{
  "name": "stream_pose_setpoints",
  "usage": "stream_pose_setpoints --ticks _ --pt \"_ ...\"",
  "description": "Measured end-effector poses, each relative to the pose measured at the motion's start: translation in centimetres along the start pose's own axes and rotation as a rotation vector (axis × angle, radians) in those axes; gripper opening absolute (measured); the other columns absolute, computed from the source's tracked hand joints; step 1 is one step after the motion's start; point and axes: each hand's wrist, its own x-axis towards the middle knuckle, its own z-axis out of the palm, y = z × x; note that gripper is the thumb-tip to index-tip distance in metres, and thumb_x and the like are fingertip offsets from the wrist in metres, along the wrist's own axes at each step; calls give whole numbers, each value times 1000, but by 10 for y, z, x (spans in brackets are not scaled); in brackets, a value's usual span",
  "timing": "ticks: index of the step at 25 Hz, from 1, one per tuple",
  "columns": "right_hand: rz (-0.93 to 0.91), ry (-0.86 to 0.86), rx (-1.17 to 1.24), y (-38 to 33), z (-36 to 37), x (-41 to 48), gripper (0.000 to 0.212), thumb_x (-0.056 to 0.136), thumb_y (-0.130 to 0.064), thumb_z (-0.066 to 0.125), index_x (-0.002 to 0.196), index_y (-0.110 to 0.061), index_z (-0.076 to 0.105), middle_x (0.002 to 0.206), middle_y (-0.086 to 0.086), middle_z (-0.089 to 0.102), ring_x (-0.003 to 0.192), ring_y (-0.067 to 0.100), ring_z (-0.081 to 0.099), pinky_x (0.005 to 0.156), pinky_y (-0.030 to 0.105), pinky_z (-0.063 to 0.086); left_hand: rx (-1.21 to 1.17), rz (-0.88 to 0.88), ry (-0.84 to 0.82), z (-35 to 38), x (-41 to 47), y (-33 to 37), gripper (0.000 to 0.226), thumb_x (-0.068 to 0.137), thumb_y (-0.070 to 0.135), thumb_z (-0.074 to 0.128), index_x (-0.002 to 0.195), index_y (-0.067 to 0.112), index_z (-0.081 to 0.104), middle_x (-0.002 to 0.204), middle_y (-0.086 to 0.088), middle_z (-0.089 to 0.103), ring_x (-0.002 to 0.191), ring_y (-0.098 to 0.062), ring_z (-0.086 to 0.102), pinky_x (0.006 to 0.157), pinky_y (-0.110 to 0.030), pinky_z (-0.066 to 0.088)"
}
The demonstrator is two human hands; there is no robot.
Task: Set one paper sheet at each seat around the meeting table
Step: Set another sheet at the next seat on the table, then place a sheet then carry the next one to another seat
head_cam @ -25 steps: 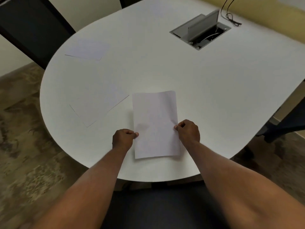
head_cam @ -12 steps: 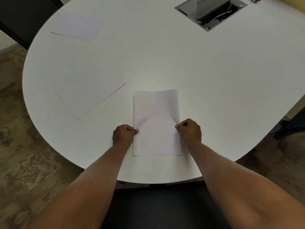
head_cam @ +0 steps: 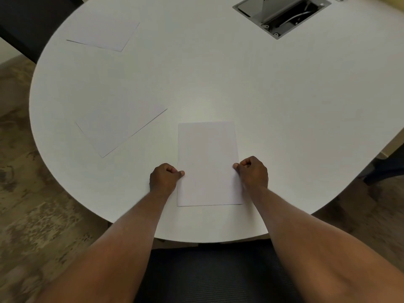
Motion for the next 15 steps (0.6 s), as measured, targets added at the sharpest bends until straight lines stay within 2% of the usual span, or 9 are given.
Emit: stream_pose_setpoints --ticks 3,6,9,15 --pt "-34 -34 -15 2 -6 2 24 79 -37 77 81 -21 59 78 -10 64 68 11 59 57 28 39 -7 -4 -2 -4 -5 -1 32 72 39 84 84 15 65 88 1 71 90 -26 67 75 -32 49" --pt "-98 -91 -136 3 -15 -5 28 81 -42 74 91 -22 58 97 -6 61 89 18 61 74 35 48 79 34 -20 -13 -16 -4 41 74 48 80 100 19 64 101 -1 69 97 -24 64 81 -33 49" --pt "-254 -75 -361 9 -25 -27 37 86 -47 69 108 -20 57 111 -1 56 104 22 56 91 43 46 230 125 -32 -28 -34 0 47 81 51 73 116 22 61 112 -1 67 105 -24 63 90 -35 49" --pt "-525 -4 -633 -6 -55 -80 59 92 -53 59 135 -13 50 134 5 51 124 27 47 97 44 42 384 313 14 -58 -88 18 52 88 52 62 130 21 59 129 -1 63 120 -23 58 103 -41 44"
